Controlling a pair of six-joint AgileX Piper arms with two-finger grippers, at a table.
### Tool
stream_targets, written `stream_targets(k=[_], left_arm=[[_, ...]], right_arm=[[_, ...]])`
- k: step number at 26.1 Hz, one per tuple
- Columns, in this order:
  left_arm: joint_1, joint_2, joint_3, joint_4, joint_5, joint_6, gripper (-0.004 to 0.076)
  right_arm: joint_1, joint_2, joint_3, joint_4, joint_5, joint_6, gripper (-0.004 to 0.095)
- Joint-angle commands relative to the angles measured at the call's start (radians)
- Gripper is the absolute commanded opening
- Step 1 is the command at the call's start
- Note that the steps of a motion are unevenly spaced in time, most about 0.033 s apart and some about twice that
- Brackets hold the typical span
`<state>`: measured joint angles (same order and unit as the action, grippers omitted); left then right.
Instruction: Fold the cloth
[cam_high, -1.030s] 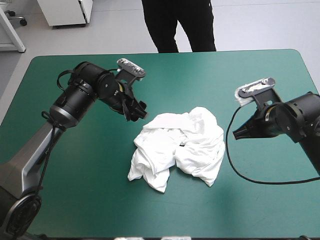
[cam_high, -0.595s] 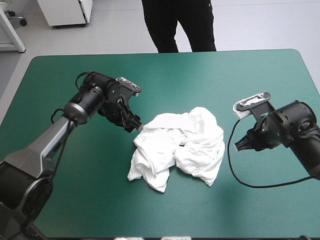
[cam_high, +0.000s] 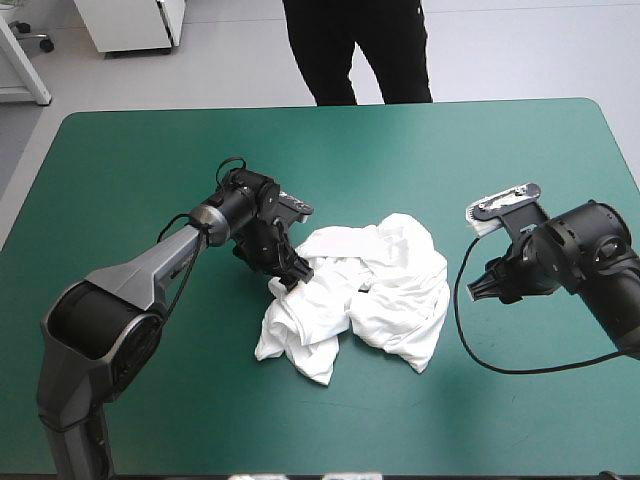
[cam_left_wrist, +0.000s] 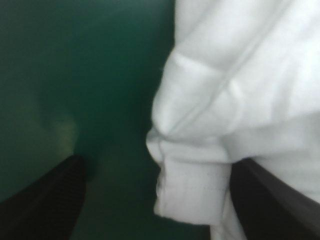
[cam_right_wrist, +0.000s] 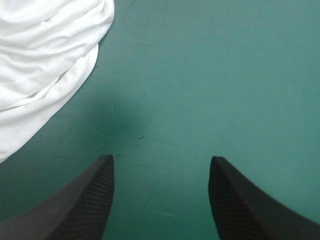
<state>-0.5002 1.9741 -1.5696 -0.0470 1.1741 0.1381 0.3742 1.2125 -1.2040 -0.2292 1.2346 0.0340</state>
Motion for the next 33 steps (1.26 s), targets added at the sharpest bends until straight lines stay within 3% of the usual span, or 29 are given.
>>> stream_targets(k=[1, 3, 5, 7, 11, 20, 24, 33], left_arm=[[-0.007, -0.022, -0.02, -0.053, -0.011, 0.002, 0.0484], [-0.007, -0.007, -0.012, -0.09, -0.011, 0.015, 0.0342], [-0.007, 0.013, -0.01, -0.114, -0.011, 0.03, 0.0124], [-0.007, 0.026, -0.01, -0.121, -0.011, 0.027, -0.0006], [-0.007, 0.028, -0.012, -0.121, -0.011, 0.027, -0.0009], [-0.007, 0.028, -0.012, -0.118, -0.005, 0.027, -0.0009], [-0.007, 0.028, -0.012, -0.11, -0.003, 0.027, -0.0009], [-0.007, 0.026, -0.012, -0.099, 0.007, 0.027, -0.0009]], right_arm=[[-0.004, -0.03, -0.023, -0.025, -0.025, 0.003, 0.054], [-0.004, -0.041, -0.023, -0.025, -0.025, 0.003, 0.054], [-0.004, -0.057, -0.023, -0.025, -0.025, 0.003, 0.0541], [-0.004, -0.061, -0.021, -0.003, -0.023, 0.006, 0.0541], [-0.004, -0.031, 0.008, 0.125, -0.061, -0.012, 0.0541], [-0.004, 0.096, 0.124, 0.169, -0.216, -0.044, 0.0541], [-0.004, 0.157, 0.164, 0.245, -0.297, -0.084, 0.0541], [-0.004, 0.288, 0.167, 0.289, -0.37, -0.117, 0.0541]])
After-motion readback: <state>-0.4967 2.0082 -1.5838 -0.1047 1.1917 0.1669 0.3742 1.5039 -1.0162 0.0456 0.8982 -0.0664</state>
